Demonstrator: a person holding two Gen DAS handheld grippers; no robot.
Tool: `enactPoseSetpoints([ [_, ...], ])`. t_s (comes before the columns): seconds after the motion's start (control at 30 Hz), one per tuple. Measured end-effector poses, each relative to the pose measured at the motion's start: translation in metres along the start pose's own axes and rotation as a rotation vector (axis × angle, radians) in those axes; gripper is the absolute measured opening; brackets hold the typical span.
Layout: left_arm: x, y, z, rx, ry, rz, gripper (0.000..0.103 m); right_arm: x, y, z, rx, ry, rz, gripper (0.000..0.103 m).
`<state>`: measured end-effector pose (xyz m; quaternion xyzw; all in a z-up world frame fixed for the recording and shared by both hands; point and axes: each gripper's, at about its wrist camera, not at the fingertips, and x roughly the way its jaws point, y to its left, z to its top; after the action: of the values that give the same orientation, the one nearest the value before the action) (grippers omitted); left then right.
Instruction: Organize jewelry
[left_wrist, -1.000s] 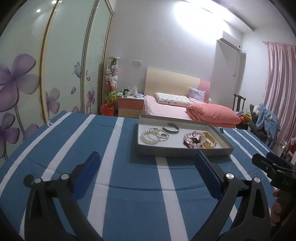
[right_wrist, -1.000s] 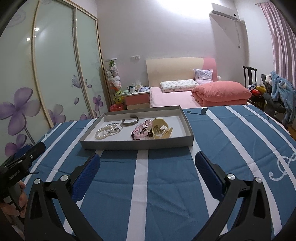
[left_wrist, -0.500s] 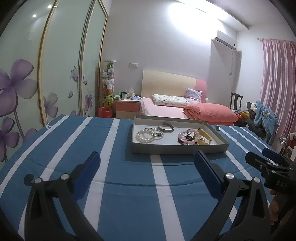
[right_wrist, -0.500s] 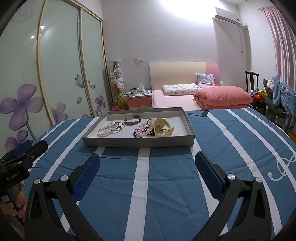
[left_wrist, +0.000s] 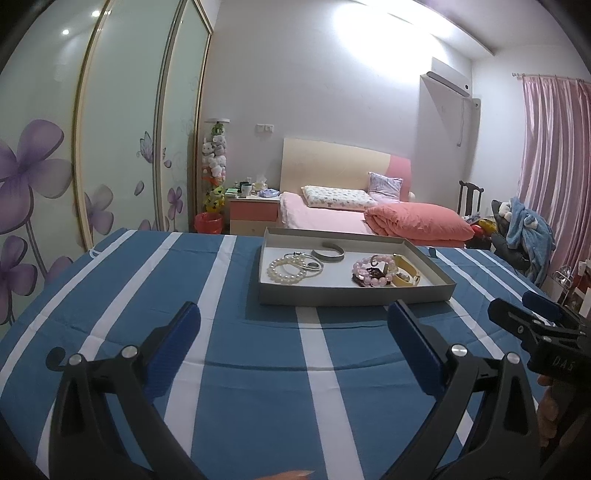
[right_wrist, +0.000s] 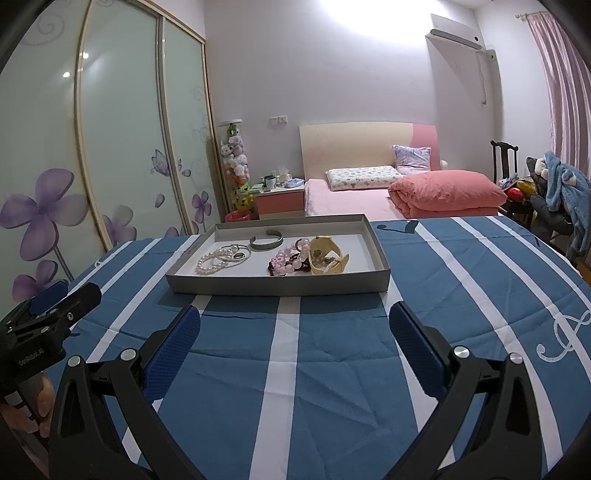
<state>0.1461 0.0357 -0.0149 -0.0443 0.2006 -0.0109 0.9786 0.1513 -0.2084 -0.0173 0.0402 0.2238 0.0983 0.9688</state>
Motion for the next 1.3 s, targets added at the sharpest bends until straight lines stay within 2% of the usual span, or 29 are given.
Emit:
enactPoseSetpoints([
  [1.3, 0.0063, -0.0045, -0.0011, 0.01, 0.016, -0.006, 0.099, 0.0015, 0.003, 0.001, 0.0, 0.002, 0.004, 0.101],
])
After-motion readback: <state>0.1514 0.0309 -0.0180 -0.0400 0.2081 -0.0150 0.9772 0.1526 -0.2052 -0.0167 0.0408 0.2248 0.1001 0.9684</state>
